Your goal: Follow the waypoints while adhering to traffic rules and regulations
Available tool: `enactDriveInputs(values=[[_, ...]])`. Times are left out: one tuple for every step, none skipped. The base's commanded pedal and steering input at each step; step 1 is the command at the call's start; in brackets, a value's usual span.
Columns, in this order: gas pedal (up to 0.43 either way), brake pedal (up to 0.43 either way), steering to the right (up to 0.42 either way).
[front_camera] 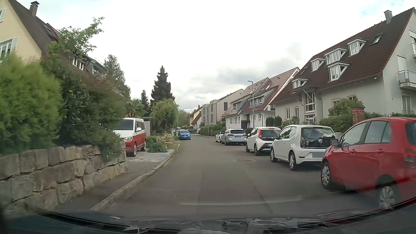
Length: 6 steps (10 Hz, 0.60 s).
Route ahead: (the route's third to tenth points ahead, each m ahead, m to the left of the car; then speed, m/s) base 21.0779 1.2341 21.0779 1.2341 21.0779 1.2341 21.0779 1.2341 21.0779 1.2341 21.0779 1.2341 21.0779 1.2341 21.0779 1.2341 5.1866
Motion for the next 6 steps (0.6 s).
enactDriveInputs(values=[[0.028, 0.0, 0.018], [0.028, 0.0, 0.022], [0.028, 0.0, 0.022], [0.028, 0.0, 0.022], [0.02, 0.0, 0.022], [0.02, 0.0, 0.022]])
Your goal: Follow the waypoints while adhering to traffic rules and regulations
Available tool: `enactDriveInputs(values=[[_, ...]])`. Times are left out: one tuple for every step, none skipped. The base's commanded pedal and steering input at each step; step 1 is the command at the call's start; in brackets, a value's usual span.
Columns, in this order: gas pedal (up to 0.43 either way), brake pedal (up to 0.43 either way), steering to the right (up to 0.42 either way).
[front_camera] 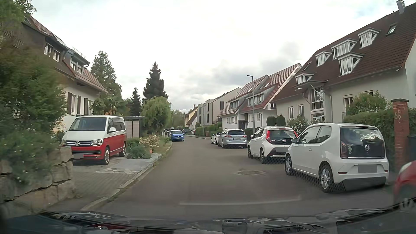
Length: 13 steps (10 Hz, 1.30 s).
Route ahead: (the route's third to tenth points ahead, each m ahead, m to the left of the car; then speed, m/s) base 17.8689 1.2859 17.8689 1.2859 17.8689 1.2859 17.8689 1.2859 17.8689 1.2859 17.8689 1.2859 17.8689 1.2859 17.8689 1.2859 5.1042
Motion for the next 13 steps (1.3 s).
enactDriveInputs(values=[[0.02, 0.0, 0.022], [0.02, 0.0, 0.022], [0.02, 0.0, 0.021], [0.02, 0.0, 0.02], [0.008, 0.0, 0.018], [0.008, 0.0, 0.015], [0.008, 0.0, 0.015], [0.008, 0.0, 0.015], [0.008, 0.0, 0.014], [0.008, 0.0, 0.009], [0.008, 0.0, 0.004], [0.008, 0.0, -0.001], [0.008, 0.0, -0.006]])
